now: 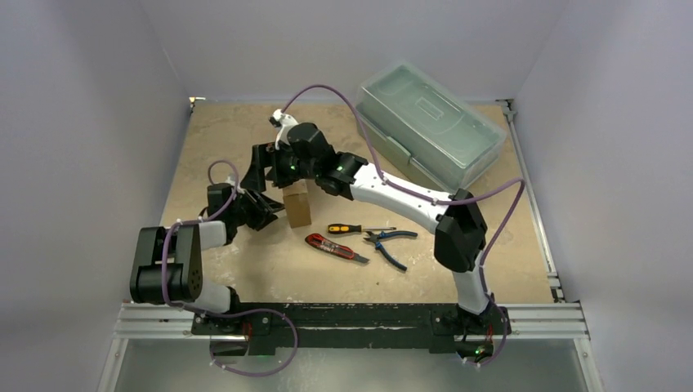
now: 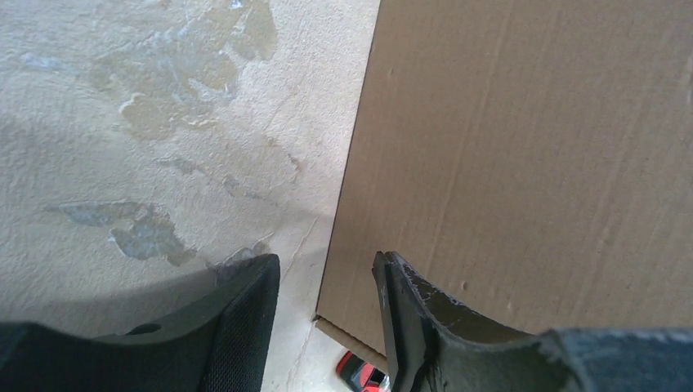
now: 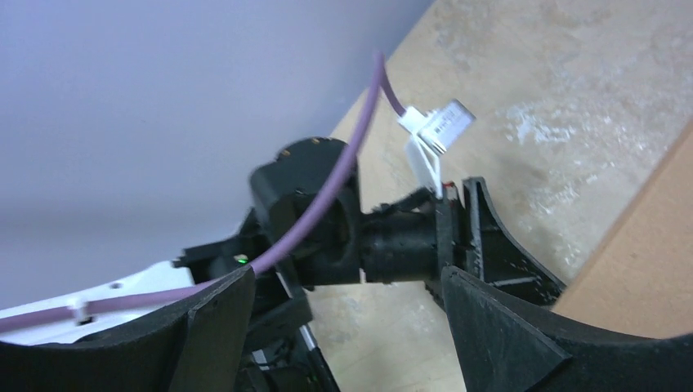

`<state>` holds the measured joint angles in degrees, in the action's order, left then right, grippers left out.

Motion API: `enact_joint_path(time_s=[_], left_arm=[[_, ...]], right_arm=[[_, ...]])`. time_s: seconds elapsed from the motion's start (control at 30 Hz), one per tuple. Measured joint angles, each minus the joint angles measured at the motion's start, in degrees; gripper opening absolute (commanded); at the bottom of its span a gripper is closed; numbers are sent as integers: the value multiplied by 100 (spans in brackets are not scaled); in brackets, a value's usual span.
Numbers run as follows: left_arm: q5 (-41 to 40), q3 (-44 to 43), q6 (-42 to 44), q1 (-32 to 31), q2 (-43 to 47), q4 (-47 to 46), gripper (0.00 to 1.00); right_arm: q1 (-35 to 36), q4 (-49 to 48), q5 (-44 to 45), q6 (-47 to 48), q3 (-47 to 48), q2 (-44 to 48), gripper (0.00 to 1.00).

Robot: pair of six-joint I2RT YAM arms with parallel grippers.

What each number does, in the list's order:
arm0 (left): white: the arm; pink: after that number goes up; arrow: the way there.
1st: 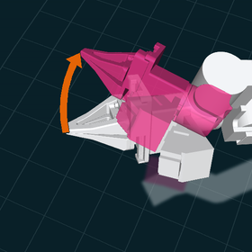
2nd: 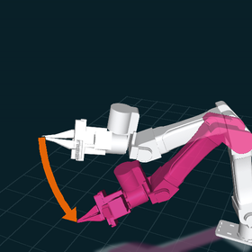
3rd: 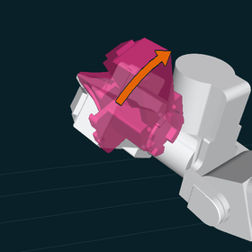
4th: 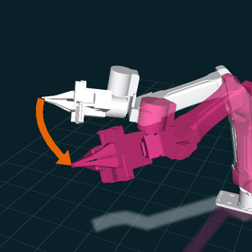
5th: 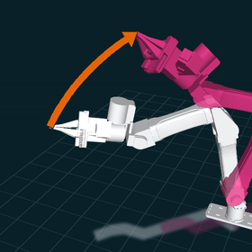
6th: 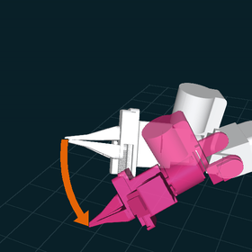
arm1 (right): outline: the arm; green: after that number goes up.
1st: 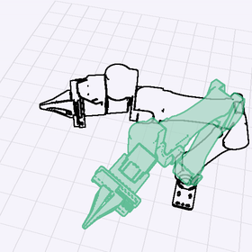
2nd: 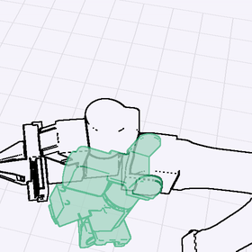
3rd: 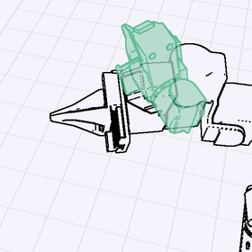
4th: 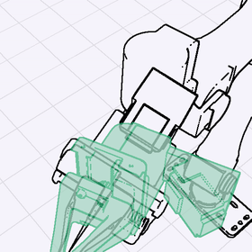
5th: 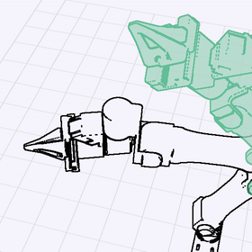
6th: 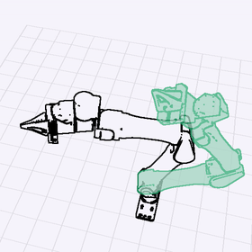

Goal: Unpack the express box

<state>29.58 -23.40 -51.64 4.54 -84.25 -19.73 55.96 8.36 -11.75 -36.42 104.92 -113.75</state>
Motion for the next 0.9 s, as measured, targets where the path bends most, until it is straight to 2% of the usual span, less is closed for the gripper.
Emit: enact_joint_path(time_s=[0.27,0.43,0.57,0.63,0.77,0.9], left_arm=[[-212,-328,339,20,450,1117,57],[-367,-789,728,190,850,2033,62],[-581,-1154,1099,337,1349,2712,64],[-721,-1410,1342,358,1602,2992,64],[-905,-1856,1709,361,1884,3252,64],[-951,-2203,1937,361,1871,3329,66]], right_arm=[[-55,601,81,144,243,-129,98],[-48,1141,350,455,931,-105,99],[-46,1558,678,767,907,313,99],[-44,1633,925,949,503,828,99],[-37,1596,1729,1248,-1008,2439,99],[-37,1128,2699,1587,-3053,4144,99]])
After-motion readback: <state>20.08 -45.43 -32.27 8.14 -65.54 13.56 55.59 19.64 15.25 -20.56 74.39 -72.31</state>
